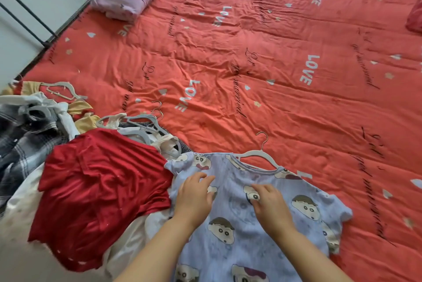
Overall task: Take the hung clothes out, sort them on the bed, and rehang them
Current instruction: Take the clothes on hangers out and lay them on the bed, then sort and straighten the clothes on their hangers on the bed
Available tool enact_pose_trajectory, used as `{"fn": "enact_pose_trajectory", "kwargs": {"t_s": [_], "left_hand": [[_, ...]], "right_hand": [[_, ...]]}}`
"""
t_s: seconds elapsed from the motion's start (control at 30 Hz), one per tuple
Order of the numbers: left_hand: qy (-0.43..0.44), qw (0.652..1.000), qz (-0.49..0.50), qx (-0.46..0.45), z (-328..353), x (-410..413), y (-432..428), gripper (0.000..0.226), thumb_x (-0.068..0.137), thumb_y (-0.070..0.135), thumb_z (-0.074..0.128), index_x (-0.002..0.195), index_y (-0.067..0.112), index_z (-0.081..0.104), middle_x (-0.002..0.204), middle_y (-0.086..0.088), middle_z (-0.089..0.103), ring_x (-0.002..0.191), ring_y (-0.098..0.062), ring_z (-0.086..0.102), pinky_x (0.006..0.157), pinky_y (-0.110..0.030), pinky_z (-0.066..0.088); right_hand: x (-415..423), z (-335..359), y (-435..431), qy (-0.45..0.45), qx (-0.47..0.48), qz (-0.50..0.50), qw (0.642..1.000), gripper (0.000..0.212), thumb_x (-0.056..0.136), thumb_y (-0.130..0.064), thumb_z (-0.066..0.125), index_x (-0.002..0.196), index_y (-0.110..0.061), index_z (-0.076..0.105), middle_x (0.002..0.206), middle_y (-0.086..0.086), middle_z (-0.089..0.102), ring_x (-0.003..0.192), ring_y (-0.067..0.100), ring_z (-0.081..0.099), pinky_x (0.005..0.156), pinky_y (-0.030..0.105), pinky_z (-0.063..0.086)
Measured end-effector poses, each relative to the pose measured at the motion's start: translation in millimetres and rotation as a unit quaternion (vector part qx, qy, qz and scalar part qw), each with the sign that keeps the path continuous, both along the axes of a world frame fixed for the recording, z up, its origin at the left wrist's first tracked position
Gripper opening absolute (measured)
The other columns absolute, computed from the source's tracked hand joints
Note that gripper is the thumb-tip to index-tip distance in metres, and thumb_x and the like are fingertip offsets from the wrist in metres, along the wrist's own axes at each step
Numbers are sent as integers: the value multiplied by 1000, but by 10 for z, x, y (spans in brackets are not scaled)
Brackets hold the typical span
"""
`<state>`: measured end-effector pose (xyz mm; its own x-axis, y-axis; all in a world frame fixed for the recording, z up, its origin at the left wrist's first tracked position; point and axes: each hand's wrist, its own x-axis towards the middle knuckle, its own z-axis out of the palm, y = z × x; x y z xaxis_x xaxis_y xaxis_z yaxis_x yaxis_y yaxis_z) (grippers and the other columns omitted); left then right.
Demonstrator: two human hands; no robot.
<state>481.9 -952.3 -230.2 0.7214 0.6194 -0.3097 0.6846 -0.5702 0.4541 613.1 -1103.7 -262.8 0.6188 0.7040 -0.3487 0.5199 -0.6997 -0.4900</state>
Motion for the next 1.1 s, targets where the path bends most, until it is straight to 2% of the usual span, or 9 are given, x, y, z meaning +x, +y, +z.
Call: {"fn": "enact_pose_trajectory", "kwargs": {"t_s": [0.17, 0.33, 0.47, 0.67, 0.73, 0.8, 0.87, 1.0, 1.1], "left_hand": [[-27, 999, 6, 31, 182, -403, 188, 41, 90, 18, 53, 131, 21, 52, 135, 0, 47, 126, -20, 41, 101, -29, 29], [-59, 997, 24, 40, 284, -976, 454, 41, 88, 18, 55, 128, 21, 55, 129, 1, 50, 122, -19, 44, 101, -29, 29], [-101, 994, 28, 43, 336, -1509, 787, 35, 83, 18, 57, 118, 18, 64, 120, -1, 58, 115, -22, 52, 98, -32, 35], [-102, 993, -2, 54, 370, -2358, 1572, 33, 87, 20, 59, 120, 20, 63, 128, 0, 53, 123, -20, 46, 103, -29, 30], [-98, 993, -3, 60, 407, -2583, 1838, 31, 81, 17, 66, 111, 19, 68, 119, -2, 59, 114, -23, 54, 97, -34, 38], [-105, 992, -1, 66, 340, -2770, 2076, 31, 64, 11, 79, 94, 17, 74, 100, -4, 67, 92, -27, 65, 80, -40, 51], [-97, 993, 5, 62, 280, -2893, 2246, 35, 53, 8, 85, 85, 17, 74, 90, -4, 68, 80, -28, 67, 68, -41, 55], [-88, 995, 25, 40, 179, -2935, 2487, 34, 59, 8, 83, 92, 15, 74, 95, -6, 68, 87, -29, 66, 75, -42, 53], [-68, 995, 14, 67, 43, -2870, 2644, 42, 55, 11, 87, 94, 15, 73, 92, -4, 68, 83, -27, 67, 71, -40, 54]], "right_hand": [[-307, 215, 191, -19, 21, 0, 1000, 41, 91, -15, 56, 131, -16, 52, 129, 4, 52, 122, 23, 46, 98, 32, 36], [-744, 371, 403, -37, 16, 5, 999, 38, 88, -11, 61, 126, -11, 57, 122, 9, 56, 116, 29, 50, 94, 36, 39], [-1218, 460, 707, -62, 8, 11, 998, 37, 87, -13, 63, 123, -13, 59, 119, 7, 59, 114, 29, 51, 92, 37, 41], [-2143, 533, 1410, -75, 25, 7, 997, 34, 77, -4, 71, 111, -7, 67, 105, 13, 65, 102, 36, 60, 84, 41, 48], [-2386, 504, 1665, -87, 39, 33, 995, 32, 75, -3, 73, 106, -8, 69, 98, 12, 66, 94, 36, 63, 79, 42, 51], [-2571, 499, 1891, -86, 40, 40, 995, 31, 79, -5, 68, 110, -9, 68, 101, 9, 66, 97, 32, 62, 82, 38, 49], [-2671, 484, 2070, -85, 48, 46, 994, 32, 83, -8, 62, 115, -11, 66, 104, 7, 65, 100, 29, 60, 86, 34, 46], [-2660, 458, 2436, -56, 37, 67, 995, 33, 91, -14, 54, 123, -16, 60, 114, 3, 59, 108, 23, 54, 89, 31, 44], [-2509, 331, 2713, -53, 20, 83, 995, 33, 92, -17, 52, 125, -17, 58, 119, 4, 58, 112, 23, 52, 93, 33, 43]]}}
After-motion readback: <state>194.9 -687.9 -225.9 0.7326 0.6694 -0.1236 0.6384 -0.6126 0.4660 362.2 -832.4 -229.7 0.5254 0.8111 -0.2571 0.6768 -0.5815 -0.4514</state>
